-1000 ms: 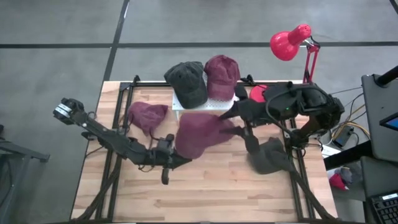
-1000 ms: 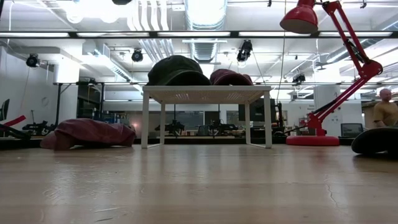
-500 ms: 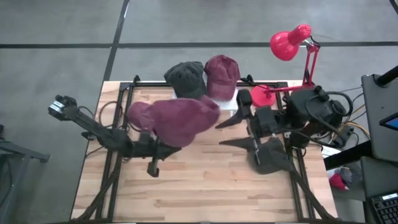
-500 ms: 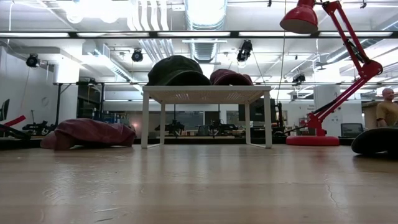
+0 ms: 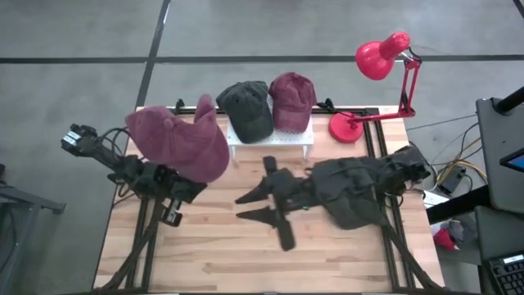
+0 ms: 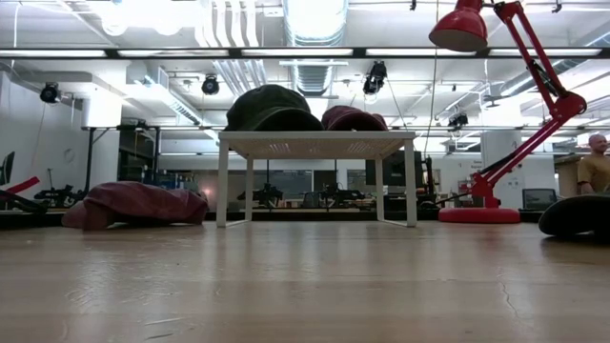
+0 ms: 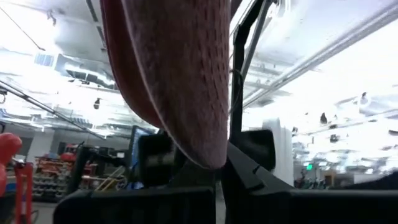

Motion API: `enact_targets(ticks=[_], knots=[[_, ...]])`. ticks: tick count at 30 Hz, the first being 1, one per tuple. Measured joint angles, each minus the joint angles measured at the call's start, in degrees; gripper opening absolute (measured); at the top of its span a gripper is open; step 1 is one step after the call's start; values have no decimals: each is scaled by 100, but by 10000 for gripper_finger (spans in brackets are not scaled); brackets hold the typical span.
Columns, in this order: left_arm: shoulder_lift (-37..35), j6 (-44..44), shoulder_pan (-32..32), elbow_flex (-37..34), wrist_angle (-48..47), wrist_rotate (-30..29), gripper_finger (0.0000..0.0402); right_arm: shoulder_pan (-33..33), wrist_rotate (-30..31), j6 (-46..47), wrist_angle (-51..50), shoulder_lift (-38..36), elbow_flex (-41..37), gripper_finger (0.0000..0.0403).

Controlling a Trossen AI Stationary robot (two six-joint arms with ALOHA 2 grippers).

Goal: Pick & Place hat
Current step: Stack the bottom red cap on top of the red cap on the shelf

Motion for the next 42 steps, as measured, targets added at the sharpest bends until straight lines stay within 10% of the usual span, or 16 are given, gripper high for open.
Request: enact_targets(ticks=[34, 42], knots=[[81, -385, 59, 2, 82, -493, 5, -694, 226, 432, 2570, 66, -1027, 116], [84, -843, 121, 7, -128, -534, 5, -897, -748, 384, 2597, 66, -1072, 35]])
